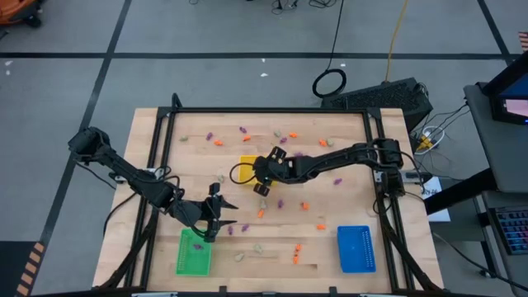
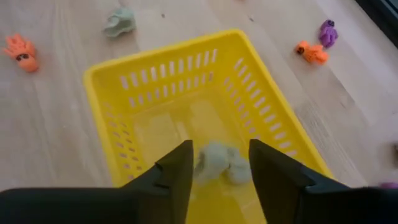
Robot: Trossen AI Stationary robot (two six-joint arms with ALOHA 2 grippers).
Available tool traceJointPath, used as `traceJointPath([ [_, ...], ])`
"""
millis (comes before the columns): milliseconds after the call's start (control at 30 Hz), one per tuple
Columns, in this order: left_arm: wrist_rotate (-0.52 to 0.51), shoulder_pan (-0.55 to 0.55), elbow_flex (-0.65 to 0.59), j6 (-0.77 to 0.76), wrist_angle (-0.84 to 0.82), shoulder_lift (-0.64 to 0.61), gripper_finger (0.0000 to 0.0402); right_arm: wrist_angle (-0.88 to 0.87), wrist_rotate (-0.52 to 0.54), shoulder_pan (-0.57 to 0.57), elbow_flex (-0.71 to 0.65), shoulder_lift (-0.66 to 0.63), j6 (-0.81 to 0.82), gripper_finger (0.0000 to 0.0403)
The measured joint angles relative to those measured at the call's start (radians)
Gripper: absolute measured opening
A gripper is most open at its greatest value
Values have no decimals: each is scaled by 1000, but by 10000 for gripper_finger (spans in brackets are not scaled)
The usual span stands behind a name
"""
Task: Sort Halloween decoration
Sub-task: Put the white skull toy in the yellow basket, then put the orange skeleton toy in the blue basket
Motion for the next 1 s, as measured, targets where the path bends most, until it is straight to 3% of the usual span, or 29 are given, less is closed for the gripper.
traceJointPath([
  [200, 0, 0, 0, 2, -1, 0, 193, -128, 21, 52, -1, -119, 20, 177],
  [500, -12, 0, 0, 2, -8, 0, 193, -246, 252, 388, 0, -319, 74, 165],
  [767, -26, 0, 0, 1, -4, 0, 193, -265, 344, 651, 0, -236, 211, 165],
  [1000, -34, 2, 0, -109, -123, 3, 193, -264, 405, 753, 0, -127, 196, 164],
])
